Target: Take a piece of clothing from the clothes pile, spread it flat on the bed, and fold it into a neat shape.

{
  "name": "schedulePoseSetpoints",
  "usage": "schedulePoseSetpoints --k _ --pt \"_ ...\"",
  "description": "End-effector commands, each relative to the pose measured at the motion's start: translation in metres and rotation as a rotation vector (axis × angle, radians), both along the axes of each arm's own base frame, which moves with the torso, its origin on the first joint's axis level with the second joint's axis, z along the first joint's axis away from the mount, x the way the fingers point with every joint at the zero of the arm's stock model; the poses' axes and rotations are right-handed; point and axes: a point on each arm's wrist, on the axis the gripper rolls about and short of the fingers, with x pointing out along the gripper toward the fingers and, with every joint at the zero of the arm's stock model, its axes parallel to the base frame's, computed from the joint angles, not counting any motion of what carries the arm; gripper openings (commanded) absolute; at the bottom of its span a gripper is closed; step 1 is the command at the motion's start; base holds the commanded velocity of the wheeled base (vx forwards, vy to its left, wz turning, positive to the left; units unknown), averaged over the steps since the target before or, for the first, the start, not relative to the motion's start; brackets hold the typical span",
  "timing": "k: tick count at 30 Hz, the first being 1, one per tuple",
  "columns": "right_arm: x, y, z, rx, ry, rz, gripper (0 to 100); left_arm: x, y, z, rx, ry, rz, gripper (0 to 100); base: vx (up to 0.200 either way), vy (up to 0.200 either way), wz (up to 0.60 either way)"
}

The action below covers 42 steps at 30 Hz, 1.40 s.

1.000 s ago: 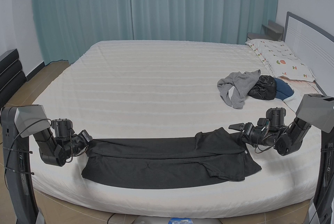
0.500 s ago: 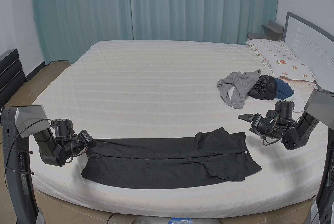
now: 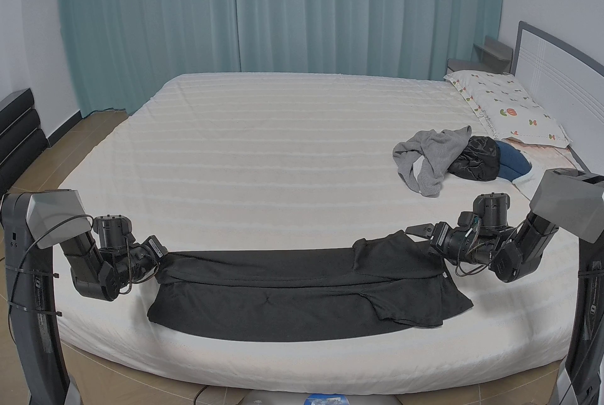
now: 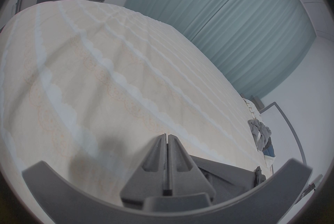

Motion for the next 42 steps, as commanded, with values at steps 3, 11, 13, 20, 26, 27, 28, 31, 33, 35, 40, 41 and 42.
schedulePoseSetpoints --k 3,11,13,20,26,27,28,31,33,35,40,41,42 --pt "0.002 -0.001 -0.023 -0.025 0.04 0.011 100 0.0 0.0 0.0 0.0 -0.002 0.0 0 0.0 0.0 0.0" --pt "0.001 -0.002 -0.034 -0.052 0.066 0.027 100 0.0 0.0 0.0 0.0 -0.002 0.0 0 0.0 0.0 0.0" --pt "0.001 -0.003 -0.039 -0.074 0.066 0.037 0 0.0 0.0 0.0 0.0 -0.003 0.0 0 0.0 0.0 0.0" --pt "-0.003 -0.005 -0.035 -0.095 0.041 0.042 0 0.0 0.0 0.0 0.0 -0.003 0.0 0 0.0 0.0 0.0" --pt "-0.015 -0.011 -0.031 -0.106 -0.023 0.041 0 0.0 0.0 0.0 0.0 -0.003 0.0 0 0.0 0.0 0.0" --pt "-0.018 -0.012 -0.032 -0.109 -0.017 0.045 0 0.0 0.0 0.0 0.0 -0.003 0.001 0 0.0 0.0 0.0" --pt "-0.019 -0.012 -0.033 -0.113 -0.016 0.046 0 0.0 0.0 0.0 0.0 -0.003 0.001 0 0.0 0.0 0.0" --pt "-0.024 -0.014 -0.032 -0.121 -0.013 0.052 0 0.0 0.0 0.0 0.0 -0.003 0.0 0 0.0 0.0 0.0" --pt "-0.031 -0.018 -0.03 -0.128 -0.008 0.07 0 0.0 0.0 0.0 0.0 -0.002 0.001 0 0.0 0.0 0.0" --pt "-0.035 -0.021 -0.028 -0.128 -0.013 0.092 0 0.0 0.0 0.0 0.0 -0.002 0.0 0 0.0 0.0 0.0" --pt "-0.041 -0.027 -0.028 -0.131 -0.038 0.106 0 0.0 0.0 0.0 0.0 -0.002 0.001 0 0.0 0.0 0.0" --pt "-0.042 -0.028 -0.028 -0.132 -0.04 0.105 0 0.0 0.0 0.0 0.0 -0.002 0.001 0 0.0 0.0 0.0" --pt "-0.043 -0.028 -0.028 -0.132 -0.042 0.103 0 0.0 0.0 0.0 0.0 -0.002 0.0 0 0.0 0.0 0.0"
